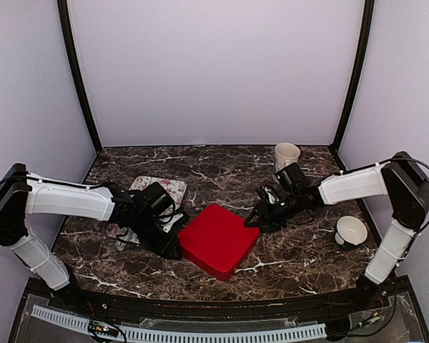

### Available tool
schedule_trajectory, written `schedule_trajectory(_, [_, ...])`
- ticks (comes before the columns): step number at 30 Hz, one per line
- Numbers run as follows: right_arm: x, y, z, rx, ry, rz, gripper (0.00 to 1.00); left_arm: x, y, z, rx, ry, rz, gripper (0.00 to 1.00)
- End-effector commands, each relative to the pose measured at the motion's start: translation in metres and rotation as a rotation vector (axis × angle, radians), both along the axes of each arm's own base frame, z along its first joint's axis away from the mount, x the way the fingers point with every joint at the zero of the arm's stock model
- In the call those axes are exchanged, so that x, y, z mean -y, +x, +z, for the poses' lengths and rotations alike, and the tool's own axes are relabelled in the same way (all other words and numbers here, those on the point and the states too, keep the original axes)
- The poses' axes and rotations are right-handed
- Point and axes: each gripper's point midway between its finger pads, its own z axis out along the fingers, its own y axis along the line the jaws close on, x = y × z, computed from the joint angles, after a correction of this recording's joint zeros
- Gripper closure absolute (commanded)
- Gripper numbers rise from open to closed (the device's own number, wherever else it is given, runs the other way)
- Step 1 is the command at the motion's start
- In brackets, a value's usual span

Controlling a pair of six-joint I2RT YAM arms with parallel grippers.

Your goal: Pack the chocolate

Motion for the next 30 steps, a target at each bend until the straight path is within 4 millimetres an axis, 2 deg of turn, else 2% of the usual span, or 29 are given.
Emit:
schedule_trajectory(1, [-0.003, -0.044, 0.004, -0.076, 0.057, 0.004, 0.55, 0.027, 0.05, 0.018, 0.074, -0.083, 0.076, 0.68])
schedule_trajectory(4, [-0.008, -0.073, 0.004, -0.104, 0.079, 0.015, 0.55, 0.027, 0.076, 0.018, 0.071, -0.11, 0.12, 0.67])
schedule_trajectory(8, [-0.016, -0.101, 0.006, -0.139, 0.098, 0.018, 0.53, 0.028, 0.094, 0.02, 0.08, -0.112, 0.122, 0.65])
schedule_trajectory(11, [-0.011, -0.105, 0.013, -0.131, 0.088, -0.007, 0.5, 0.028, 0.095, 0.027, 0.089, -0.108, 0.092, 0.65])
schedule_trajectory(13, [0.0, -0.096, 0.016, -0.09, 0.045, -0.037, 0.48, 0.023, 0.094, 0.039, 0.118, -0.108, 0.094, 0.65])
schedule_trajectory(16, [0.016, -0.087, 0.029, -0.039, -0.025, -0.061, 0.48, 0.012, 0.086, 0.064, 0.173, -0.1, 0.08, 0.66])
schedule_trajectory(18, [0.017, -0.08, 0.048, 0.021, -0.031, -0.06, 0.5, 0.011, 0.074, 0.08, 0.21, -0.096, 0.041, 0.66])
schedule_trajectory(20, [0.014, -0.08, 0.066, 0.053, -0.016, -0.049, 0.53, 0.014, 0.058, 0.086, 0.215, -0.087, -0.001, 0.68])
schedule_trajectory(22, [0.007, -0.084, 0.074, 0.057, -0.001, -0.032, 0.57, 0.02, 0.042, 0.087, 0.217, -0.068, -0.05, 0.7])
schedule_trajectory(25, [-0.005, -0.088, 0.072, 0.045, -0.003, 0.009, 0.6, 0.034, 0.027, 0.081, 0.202, -0.064, -0.096, 0.71])
schedule_trajectory(30, [-0.015, -0.097, 0.041, -0.006, -0.055, 0.056, 0.65, 0.054, 0.017, 0.056, 0.151, -0.067, -0.128, 0.71])
